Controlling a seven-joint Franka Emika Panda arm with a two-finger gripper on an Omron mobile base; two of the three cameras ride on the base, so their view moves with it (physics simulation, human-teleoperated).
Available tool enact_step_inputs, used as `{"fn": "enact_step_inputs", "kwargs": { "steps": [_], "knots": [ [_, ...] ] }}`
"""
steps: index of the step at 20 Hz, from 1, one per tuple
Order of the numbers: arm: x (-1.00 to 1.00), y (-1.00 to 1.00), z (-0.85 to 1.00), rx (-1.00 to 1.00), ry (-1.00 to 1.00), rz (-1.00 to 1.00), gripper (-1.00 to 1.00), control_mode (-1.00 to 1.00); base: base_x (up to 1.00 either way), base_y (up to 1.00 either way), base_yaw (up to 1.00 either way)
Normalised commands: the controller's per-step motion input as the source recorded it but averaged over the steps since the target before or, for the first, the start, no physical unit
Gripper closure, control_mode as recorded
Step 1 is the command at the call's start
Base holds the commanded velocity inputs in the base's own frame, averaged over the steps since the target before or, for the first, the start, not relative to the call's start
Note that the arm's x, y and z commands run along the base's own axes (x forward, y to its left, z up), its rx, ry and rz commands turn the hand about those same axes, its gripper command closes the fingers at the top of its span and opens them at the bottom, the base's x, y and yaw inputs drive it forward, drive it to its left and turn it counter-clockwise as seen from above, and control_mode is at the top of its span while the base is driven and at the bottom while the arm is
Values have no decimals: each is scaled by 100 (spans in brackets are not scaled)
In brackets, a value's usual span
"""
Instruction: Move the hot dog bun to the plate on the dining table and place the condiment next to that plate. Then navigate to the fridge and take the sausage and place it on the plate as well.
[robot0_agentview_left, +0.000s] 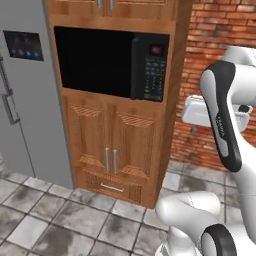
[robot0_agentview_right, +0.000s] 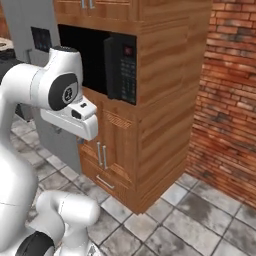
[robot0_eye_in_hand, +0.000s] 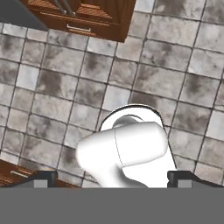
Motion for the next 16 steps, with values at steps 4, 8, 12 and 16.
{"fn": "enact_step_inputs", "kwargs": {
  "steps": [4, 8, 12, 16],
  "knots": [
    [0, 0, 0, 0, 0, 0, -100, 100, 35, 98, -34],
    [0, 0, 0, 0, 0, 0, -100, 100, 13, 100, -40],
    [0, 0, 0, 0, 0, 0, -100, 100, 3, 100, -40],
    [0, 0, 0, 0, 0, 0, -100, 100, 0, 100, -37]
  ]
}}
